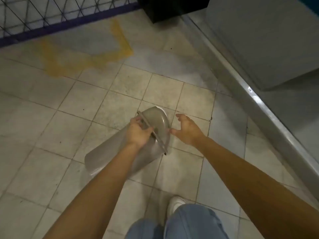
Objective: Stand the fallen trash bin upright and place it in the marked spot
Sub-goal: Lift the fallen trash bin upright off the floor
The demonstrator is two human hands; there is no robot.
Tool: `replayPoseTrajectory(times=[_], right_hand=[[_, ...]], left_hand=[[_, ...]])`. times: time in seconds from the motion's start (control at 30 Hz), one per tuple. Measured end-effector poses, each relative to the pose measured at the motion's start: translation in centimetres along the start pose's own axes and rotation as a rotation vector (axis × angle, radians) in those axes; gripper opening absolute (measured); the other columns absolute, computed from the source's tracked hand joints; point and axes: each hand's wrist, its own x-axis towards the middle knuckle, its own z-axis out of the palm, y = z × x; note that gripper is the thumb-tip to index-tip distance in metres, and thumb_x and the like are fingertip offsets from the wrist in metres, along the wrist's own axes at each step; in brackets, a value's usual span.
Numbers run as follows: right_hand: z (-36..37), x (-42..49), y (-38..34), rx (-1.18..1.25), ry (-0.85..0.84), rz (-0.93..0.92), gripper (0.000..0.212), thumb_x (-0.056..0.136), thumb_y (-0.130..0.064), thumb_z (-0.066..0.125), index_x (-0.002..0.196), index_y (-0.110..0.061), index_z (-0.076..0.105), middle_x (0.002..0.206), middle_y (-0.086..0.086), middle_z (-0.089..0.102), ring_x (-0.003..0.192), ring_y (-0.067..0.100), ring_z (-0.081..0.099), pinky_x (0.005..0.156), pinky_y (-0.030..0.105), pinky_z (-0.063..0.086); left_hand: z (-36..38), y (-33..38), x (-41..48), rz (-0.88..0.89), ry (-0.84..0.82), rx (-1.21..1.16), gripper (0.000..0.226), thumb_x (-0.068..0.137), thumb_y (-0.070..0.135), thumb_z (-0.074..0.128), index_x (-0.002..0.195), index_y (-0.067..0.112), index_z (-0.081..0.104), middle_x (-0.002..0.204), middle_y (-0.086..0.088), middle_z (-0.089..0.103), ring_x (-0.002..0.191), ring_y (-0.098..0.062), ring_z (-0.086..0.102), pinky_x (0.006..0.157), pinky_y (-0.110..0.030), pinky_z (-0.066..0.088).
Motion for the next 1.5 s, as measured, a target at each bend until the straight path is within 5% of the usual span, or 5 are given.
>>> replayPoseTrajectory(times=[0.47, 0.77, 1.03, 1.27, 1.5], right_hand=[[5.0, 5.2, 1.2, 0.122, -0.005, -0.058, 0.070, 0.085, -0.039, 0.062, 0.143, -0.015, 0.029, 0.139, 0.010, 0.046, 0.121, 0.025, 0.048, 0.089, 0.027, 0.039], [5.5, 3.5, 1.8, 0.076, 0.002, -0.088, 0.073, 0.087, -0.043, 0.057, 0.146, -0.016, 0.023, 0.144, 0.009, 0.043, 0.128, 0.026, 0.045, 0.094, 0.027, 0.035], [4.1, 1.9, 2.8, 0.038, 0.019, 0.028, 0.053, 0.097, -0.035, 0.042, 0.144, -0.018, 0.028, 0.145, 0.011, 0.043, 0.131, 0.027, 0.042, 0.104, 0.036, 0.035], [4.3, 0.3, 1.9, 0.022, -0.003, 0.060, 0.059, 0.093, -0.029, 0.051, 0.144, -0.014, 0.027, 0.139, 0.013, 0.048, 0.125, 0.029, 0.047, 0.100, 0.038, 0.038], [3.8, 0.2, 0.9, 0.186, 0.069, 0.101, 0.079, 0.086, -0.022, 0.062, 0.146, -0.005, 0.014, 0.148, 0.019, 0.034, 0.131, 0.033, 0.038, 0.101, 0.038, 0.037]], left_hand=[[2.2, -3.0, 5.5, 0.116, 0.137, 0.050, 0.072, 0.072, 0.023, 0.074, 0.134, 0.010, 0.039, 0.068, 0.012, 0.052, 0.081, -0.015, 0.055, 0.073, -0.023, 0.039], [2.8, -1.7, 4.0, 0.046, 0.093, 0.037, 0.055, 0.072, 0.017, 0.067, 0.118, 0.003, 0.041, 0.105, -0.016, 0.063, 0.086, -0.036, 0.066, 0.077, -0.041, 0.057], [0.2, -1.9, 2.0, 0.101, 0.086, -0.209, 0.048, 0.074, 0.013, 0.066, 0.118, 0.009, 0.046, 0.091, -0.001, 0.061, 0.065, -0.019, 0.068, 0.045, -0.024, 0.055], [-3.1, -1.3, 0.1, 0.137, 0.079, -0.341, 0.058, 0.077, 0.014, 0.066, 0.128, 0.014, 0.040, 0.100, -0.010, 0.063, 0.061, -0.014, 0.063, 0.044, -0.020, 0.051], [-6.1, -1.4, -0.8, 0.146, 0.058, -0.526, 0.060, 0.079, 0.005, 0.061, 0.134, 0.009, 0.036, 0.072, -0.005, 0.053, 0.047, -0.008, 0.053, 0.038, -0.019, 0.047]])
